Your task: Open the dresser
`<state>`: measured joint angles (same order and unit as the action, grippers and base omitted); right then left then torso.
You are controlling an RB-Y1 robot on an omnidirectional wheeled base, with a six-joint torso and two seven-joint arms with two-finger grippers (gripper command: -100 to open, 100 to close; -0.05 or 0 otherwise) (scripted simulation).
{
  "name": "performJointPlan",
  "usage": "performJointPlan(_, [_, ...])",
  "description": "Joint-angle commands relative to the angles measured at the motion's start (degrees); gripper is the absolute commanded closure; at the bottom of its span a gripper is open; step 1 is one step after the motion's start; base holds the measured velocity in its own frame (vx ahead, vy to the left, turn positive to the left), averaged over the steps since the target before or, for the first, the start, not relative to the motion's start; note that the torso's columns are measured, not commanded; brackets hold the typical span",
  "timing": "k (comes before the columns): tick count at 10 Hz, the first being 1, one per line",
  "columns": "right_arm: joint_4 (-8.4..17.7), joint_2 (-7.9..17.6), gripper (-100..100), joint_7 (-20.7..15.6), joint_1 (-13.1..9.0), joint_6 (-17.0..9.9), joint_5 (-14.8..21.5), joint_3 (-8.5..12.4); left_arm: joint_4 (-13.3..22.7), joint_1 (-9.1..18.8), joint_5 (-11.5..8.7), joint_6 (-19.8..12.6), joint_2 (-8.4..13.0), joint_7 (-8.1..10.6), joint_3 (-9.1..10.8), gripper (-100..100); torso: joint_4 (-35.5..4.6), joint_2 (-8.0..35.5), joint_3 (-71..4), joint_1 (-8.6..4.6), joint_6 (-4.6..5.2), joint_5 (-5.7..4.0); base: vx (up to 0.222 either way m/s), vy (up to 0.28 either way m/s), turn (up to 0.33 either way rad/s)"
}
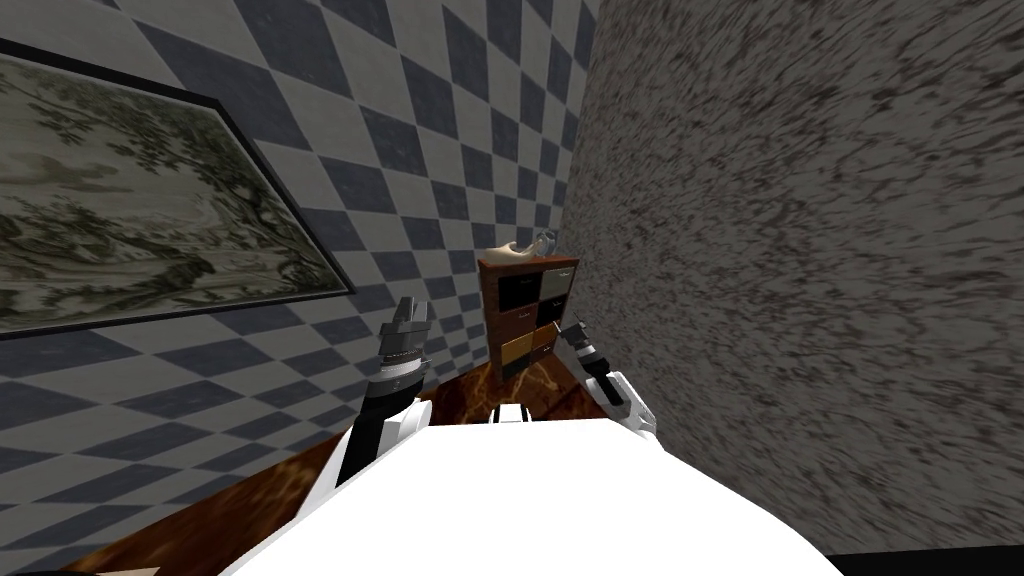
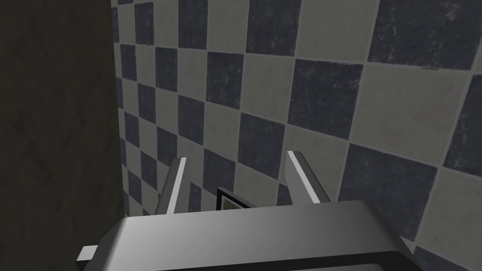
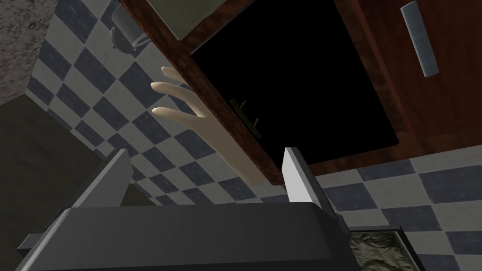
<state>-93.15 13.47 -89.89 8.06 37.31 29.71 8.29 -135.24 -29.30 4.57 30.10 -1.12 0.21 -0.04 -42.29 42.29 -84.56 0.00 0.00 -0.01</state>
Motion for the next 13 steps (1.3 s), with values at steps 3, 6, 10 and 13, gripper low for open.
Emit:
performJointPlan(3, [3.17,-0.28,-100,-7.07,-0.93,1.17,2.06,0.62,0.00,0.00,0.00,0.00,0.00,0.00,0.00,0,0.01,-0.02,-0.01,0.03,0.00,0.01,0.035,0.032,0.007])
performJointPlan(6, [5.09,-0.37,-100,-11.38,-1.44,1.81,3.42,1.07,0.00,0.00,0.00,0.00,0.00,0.00,0.00,0,0.01,-0.05,-0.03,0.02,-0.01,0.01,0.042,0.032,0.009])
performJointPlan(10, [8.73,-0.69,-100,-17.48,-2.29,3.06,6.12,1.96,0.00,0.00,0.00,0.00,0.00,0.00,0.00,0,-0.02,0.09,0.05,-0.08,0.01,-0.01,0.039,0.030,0.013])
performJointPlan(13, [10.43,-0.97,-100,-22.34,-2.64,3.65,7.43,2.39,0.00,0.00,0.00,0.00,0.00,0.00,0.00,0,0.03,-0.08,-0.06,0.08,0.00,0.03,0.049,0.035,0.018])
